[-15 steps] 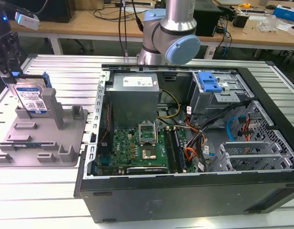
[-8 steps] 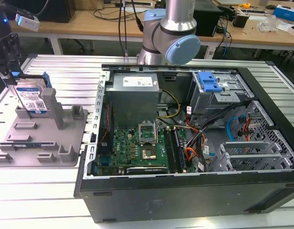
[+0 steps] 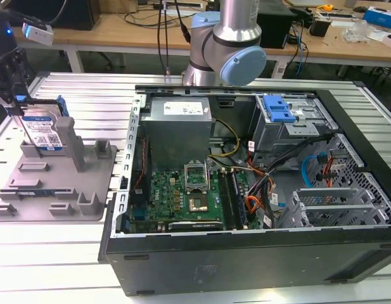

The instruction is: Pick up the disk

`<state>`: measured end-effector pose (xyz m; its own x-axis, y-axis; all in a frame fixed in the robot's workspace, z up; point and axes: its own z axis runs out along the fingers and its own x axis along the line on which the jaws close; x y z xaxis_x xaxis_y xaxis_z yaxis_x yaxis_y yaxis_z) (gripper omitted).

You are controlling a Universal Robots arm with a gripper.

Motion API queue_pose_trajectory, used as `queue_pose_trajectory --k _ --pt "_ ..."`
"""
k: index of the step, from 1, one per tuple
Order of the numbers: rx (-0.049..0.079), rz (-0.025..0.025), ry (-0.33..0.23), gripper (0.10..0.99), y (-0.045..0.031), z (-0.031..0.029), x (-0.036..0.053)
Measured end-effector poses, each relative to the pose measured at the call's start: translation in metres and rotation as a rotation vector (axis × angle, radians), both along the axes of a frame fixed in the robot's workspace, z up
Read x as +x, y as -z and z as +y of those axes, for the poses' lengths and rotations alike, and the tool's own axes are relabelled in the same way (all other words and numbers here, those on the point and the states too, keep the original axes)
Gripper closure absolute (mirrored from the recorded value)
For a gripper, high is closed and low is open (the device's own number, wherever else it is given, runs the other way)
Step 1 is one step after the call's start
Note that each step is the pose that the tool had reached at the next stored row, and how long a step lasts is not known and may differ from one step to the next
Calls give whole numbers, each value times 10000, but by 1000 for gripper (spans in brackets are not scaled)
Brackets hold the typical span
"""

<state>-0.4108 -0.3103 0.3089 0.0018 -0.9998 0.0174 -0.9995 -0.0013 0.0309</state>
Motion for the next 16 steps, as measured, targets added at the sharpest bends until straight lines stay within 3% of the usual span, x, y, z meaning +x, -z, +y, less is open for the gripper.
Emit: queue_pose_trajectory --k 16 --pt "-1 3 0 604 90 0 1"
